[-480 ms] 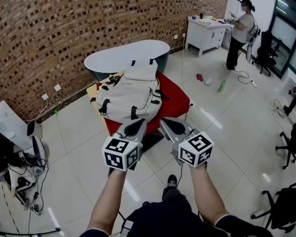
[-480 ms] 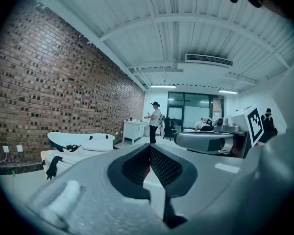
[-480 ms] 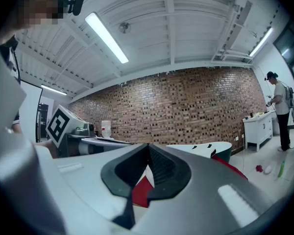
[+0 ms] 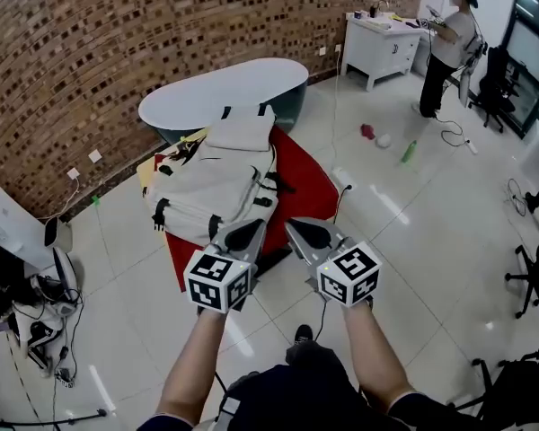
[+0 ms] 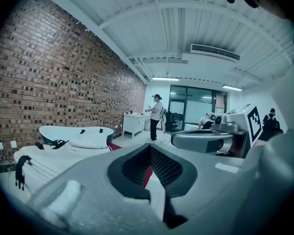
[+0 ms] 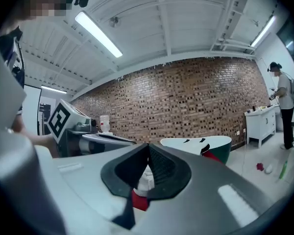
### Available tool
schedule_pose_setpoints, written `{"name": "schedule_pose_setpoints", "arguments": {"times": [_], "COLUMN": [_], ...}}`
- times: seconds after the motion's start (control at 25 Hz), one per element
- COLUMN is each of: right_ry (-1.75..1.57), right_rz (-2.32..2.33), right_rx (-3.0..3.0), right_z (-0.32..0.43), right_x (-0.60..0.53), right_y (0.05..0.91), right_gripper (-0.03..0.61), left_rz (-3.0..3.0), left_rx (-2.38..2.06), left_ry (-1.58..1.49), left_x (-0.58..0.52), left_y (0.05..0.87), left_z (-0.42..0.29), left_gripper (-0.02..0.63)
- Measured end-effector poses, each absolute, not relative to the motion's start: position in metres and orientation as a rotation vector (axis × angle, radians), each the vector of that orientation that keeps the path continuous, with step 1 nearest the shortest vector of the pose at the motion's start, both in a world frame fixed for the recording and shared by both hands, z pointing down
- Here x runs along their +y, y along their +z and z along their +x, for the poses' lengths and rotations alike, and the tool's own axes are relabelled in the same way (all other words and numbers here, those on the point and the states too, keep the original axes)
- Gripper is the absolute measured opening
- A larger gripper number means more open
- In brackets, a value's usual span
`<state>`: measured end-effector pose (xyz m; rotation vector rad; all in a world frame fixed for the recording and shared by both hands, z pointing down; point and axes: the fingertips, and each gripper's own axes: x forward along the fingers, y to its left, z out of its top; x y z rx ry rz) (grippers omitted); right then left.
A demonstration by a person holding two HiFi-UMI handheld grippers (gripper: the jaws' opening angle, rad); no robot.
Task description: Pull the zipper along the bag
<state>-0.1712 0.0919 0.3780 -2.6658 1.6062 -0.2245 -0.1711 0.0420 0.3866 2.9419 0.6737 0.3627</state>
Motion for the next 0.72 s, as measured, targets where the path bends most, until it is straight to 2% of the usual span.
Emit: {"name": "schedule_pose_setpoints", "arguments": {"times": [0.28, 0.36, 0.44, 0.72], "right_ry": [-0.308, -0.325, -0.345, -0.449], "right_rz": [-2.63, -2.617, -2.603, -2.613], "right_rx": [1.739, 1.772, 1.8, 1.896], "right_z": [-0.105, -0.09, -0.076, -0.031], "right_x": [0.095, 0.092, 0.087, 0.057], "right_y": [0.394, 0.398, 0.404, 0.448], "right_gripper": [0.003, 0.003, 0.03, 0.031], "left_rz": [2.964, 2.957, 2.951, 2.922], "left_rx": [0.544, 0.519, 0.486, 0.33], "left_ry": [0.453, 0.498, 0.54, 0.649], "left_x": [0.049, 0.049, 0.045, 0.015], "left_y": [0.402, 0.407, 0.415, 0.456], "left_z": [-0.108, -0.098, -0.089, -0.057], "left_gripper": [0.002, 0.003, 0.002, 0.003]}}
